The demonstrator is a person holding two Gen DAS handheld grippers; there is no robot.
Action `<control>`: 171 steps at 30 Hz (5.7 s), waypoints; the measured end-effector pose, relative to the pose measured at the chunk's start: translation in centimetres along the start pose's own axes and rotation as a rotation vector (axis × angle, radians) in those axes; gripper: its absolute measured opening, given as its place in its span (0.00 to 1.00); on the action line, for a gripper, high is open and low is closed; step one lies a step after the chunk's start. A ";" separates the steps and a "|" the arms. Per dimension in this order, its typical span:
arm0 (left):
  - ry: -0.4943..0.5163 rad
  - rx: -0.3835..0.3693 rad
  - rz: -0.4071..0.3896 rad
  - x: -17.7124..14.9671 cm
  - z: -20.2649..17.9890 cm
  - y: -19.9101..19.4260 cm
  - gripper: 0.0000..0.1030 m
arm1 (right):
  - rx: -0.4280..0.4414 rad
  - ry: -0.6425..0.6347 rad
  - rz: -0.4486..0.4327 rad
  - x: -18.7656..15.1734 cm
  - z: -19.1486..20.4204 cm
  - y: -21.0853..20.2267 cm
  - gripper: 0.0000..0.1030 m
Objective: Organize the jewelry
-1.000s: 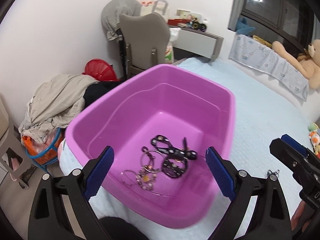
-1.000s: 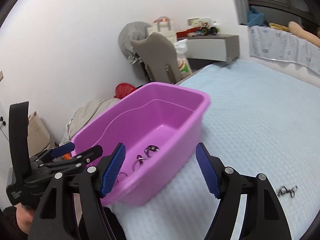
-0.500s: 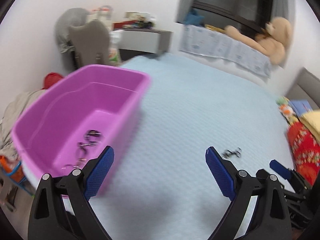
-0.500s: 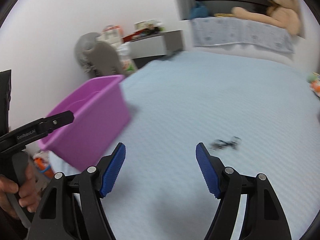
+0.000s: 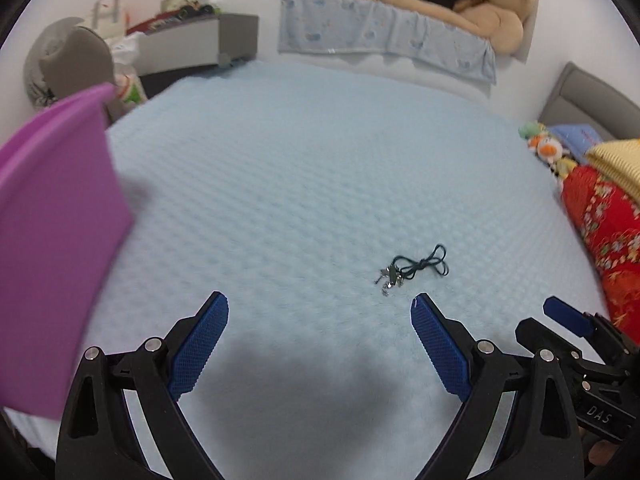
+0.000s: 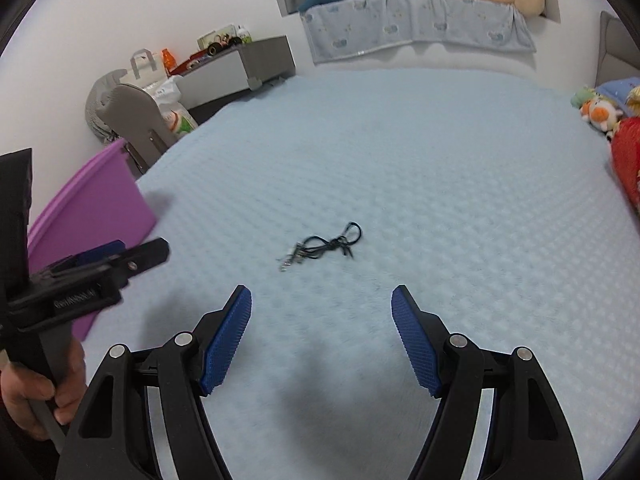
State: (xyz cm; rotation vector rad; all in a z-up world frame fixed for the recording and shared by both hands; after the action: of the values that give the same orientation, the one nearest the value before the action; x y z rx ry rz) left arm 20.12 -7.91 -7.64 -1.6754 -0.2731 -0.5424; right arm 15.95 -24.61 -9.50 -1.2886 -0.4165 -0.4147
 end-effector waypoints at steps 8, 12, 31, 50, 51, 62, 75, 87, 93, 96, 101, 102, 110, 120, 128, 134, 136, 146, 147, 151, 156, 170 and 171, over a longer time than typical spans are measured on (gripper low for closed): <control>0.033 -0.005 0.042 0.7 -2.2 7.1 0.88 | 0.019 0.012 0.039 1.7 -2.8 5.7 0.68; 0.052 -0.005 0.042 1.1 -2.6 8.9 0.88 | 0.037 0.008 0.036 2.4 -3.4 7.4 0.68; 0.016 0.014 0.088 2.1 -2.5 12.5 0.86 | 0.038 -0.011 0.065 5.3 -4.2 11.8 0.57; 0.131 -0.151 0.084 2.2 -6.6 11.8 0.02 | 0.048 -0.030 0.073 5.9 -4.2 12.1 0.04; 0.125 -0.159 0.083 2.2 -6.6 11.7 0.02 | 0.048 -0.029 0.070 5.8 -4.2 12.0 0.04; 0.138 -0.208 0.048 1.9 -7.5 8.6 0.02 | 0.068 0.006 0.019 5.3 -4.0 9.0 0.03; 0.133 -0.212 -0.050 2.5 -6.0 1.9 0.02 | 0.059 -0.042 -0.075 6.5 -0.4 2.5 0.03; 0.120 -0.160 -0.181 3.7 -1.0 -7.6 0.02 | 0.098 -0.136 -0.187 9.3 8.6 -4.1 0.03; 0.087 -0.123 -0.253 4.2 3.6 -12.5 0.02 | 0.143 -0.197 -0.220 9.9 14.9 -6.1 0.03; 0.079 -0.096 -0.285 4.3 5.8 -14.7 0.02 | 0.172 -0.229 -0.240 10.2 18.3 -7.1 0.03; 0.036 -0.056 -0.328 4.2 10.5 -17.9 0.02 | 0.223 -0.269 -0.253 10.6 23.9 -8.0 0.03; 0.023 -0.049 -0.333 4.2 11.5 -18.5 0.02 | 0.234 -0.280 -0.253 10.8 25.0 -8.1 0.03; -0.086 0.033 -0.363 3.8 19.8 -22.1 0.02 | 0.323 -0.373 -0.228 12.2 34.7 -7.4 0.03; -0.226 0.083 -0.322 1.7 28.4 -21.8 0.02 | 0.350 -0.465 -0.118 11.5 42.3 -3.4 0.03; -0.339 0.117 -0.164 -1.0 32.6 -17.7 0.04 | 0.316 -0.488 0.027 10.0 45.1 1.5 0.03; -0.420 0.149 -0.082 -2.7 34.7 -16.4 0.37 | 0.276 -0.491 0.080 9.2 45.3 3.1 0.21; -0.458 0.170 -0.086 -3.1 35.6 -16.7 0.76 | 0.264 -0.481 0.075 9.3 45.0 3.0 0.45; -0.533 0.228 -0.074 -4.4 37.2 -17.7 0.90 | 0.262 -0.430 0.041 9.6 43.7 1.4 0.48; -0.533 0.239 -0.069 -4.5 37.1 -17.8 0.90 | 0.260 -0.429 0.039 9.5 43.7 1.2 0.48; -0.528 0.254 -0.066 -4.7 36.6 -18.3 0.90 | 0.261 -0.432 0.047 8.6 43.6 0.8 0.48; -0.527 0.280 -0.076 -5.0 36.2 -19.2 0.91 | 0.257 -0.432 0.041 8.1 43.5 0.1 0.54; -0.519 0.397 -0.076 -6.0 34.5 -21.6 0.94 | 0.222 -0.388 0.036 6.3 41.2 -1.3 0.58; -0.524 0.397 -0.077 -6.1 34.4 -21.7 0.94 | 0.216 -0.381 0.036 6.1 40.9 -1.4 0.58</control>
State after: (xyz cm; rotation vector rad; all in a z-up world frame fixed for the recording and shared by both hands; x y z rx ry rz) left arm 11.39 30.35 4.71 -1.3942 -0.7769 -0.0811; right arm 17.82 14.44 4.05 -1.1610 -0.7369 -0.0862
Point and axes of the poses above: each gripper's, at about its wrist camera, not at the fingertips, and y roughly the way its jaws point, z to its left, x to its top, the point moved 9 cm from there along y, roughly the way its jaws point, and after that the axes turned 13 degrees about z, right-handed, at the moved point
